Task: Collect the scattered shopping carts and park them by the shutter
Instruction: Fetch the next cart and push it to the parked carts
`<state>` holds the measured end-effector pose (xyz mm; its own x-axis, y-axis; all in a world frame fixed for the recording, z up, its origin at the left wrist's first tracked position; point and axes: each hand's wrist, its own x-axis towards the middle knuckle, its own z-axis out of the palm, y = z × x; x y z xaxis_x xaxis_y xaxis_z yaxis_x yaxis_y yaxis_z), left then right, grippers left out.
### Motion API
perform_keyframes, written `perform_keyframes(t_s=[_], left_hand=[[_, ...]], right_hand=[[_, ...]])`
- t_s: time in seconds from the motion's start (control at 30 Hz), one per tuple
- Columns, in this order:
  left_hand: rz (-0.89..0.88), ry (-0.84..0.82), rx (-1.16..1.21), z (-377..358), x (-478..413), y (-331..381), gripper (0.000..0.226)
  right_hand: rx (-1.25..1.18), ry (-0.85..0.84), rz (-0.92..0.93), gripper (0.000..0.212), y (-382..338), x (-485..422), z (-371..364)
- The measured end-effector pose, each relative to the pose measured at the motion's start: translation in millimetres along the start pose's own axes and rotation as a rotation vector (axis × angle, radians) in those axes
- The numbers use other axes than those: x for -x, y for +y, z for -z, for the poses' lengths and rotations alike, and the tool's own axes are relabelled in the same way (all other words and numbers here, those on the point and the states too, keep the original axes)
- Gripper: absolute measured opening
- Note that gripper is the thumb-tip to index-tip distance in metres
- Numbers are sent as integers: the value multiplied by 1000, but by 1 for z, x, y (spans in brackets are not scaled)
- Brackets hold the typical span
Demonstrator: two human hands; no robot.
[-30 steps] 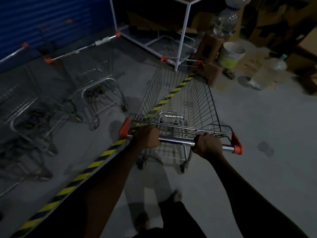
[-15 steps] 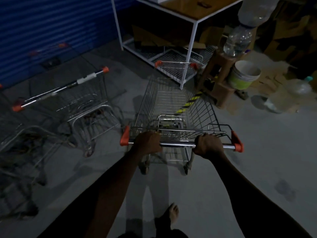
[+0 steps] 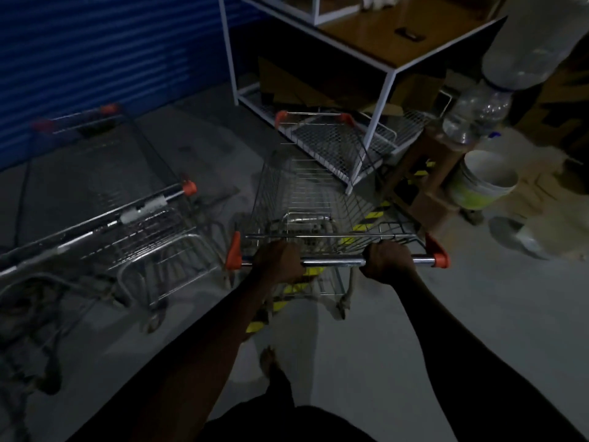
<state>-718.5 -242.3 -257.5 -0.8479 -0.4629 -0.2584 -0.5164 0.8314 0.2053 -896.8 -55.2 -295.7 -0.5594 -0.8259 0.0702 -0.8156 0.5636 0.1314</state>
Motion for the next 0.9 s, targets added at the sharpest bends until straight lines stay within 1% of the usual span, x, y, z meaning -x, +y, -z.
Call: perform_keyframes(t_s=[0.03, 0.1, 0.17, 0.2, 0.23, 0.3, 0.37, 0.43, 0.5, 0.57, 0.67, 0.73, 0.8, 0.83, 0.9], left_hand=[[5, 3, -5, 7, -14, -8, 38], [2, 12, -8, 19, -40, -26, 36], [-19, 8, -32, 29, -71, -42, 37], [-34, 6, -40, 34, -88, -52, 39], [-39, 1, -39, 38, -104, -61, 41], [-26, -10, -18, 48, -134, -76, 43], [-18, -6, -11, 56, -165, -90, 43], [-11, 1, -6, 65, -195, -100, 42], [-10, 14, -3, 75, -224, -108, 41], [14, 23, -1, 84, -251, -118, 40], [12, 94, -12, 92, -290, -136, 33], [77, 68, -21, 104, -312, -143, 36], [156, 32, -26, 116, -332, -149, 42], [200, 15, -9, 122, -339, -152, 43], [276, 4, 51, 130, -353, -160, 41]], right_hand=[[-2, -6, 5, 38, -2, -18, -2], [25, 36, 30, 33, -5, -50, -6], [74, 136, 26, 30, -6, -81, -16], [89, 153, 39, 28, -7, -98, -19], [75, 128, 52, 26, -9, -117, -18], [55, 140, 64, 21, -13, -152, -17], [89, 193, 44, 18, -14, -182, -17], [62, 243, 64, 18, -12, -218, -18], [41, 245, 76, 17, -5, -252, -24], [31, 206, 93, 14, -1, -290, -24], [-13, 223, 124, 13, 3, -351, -26], [-58, 159, 137, 16, 5, -389, -24], [-100, 91, 202, 19, 6, -428, -24], [-93, 88, 233, 19, 5, -445, -25], [-46, 136, 287, 15, 2, -473, -33]])
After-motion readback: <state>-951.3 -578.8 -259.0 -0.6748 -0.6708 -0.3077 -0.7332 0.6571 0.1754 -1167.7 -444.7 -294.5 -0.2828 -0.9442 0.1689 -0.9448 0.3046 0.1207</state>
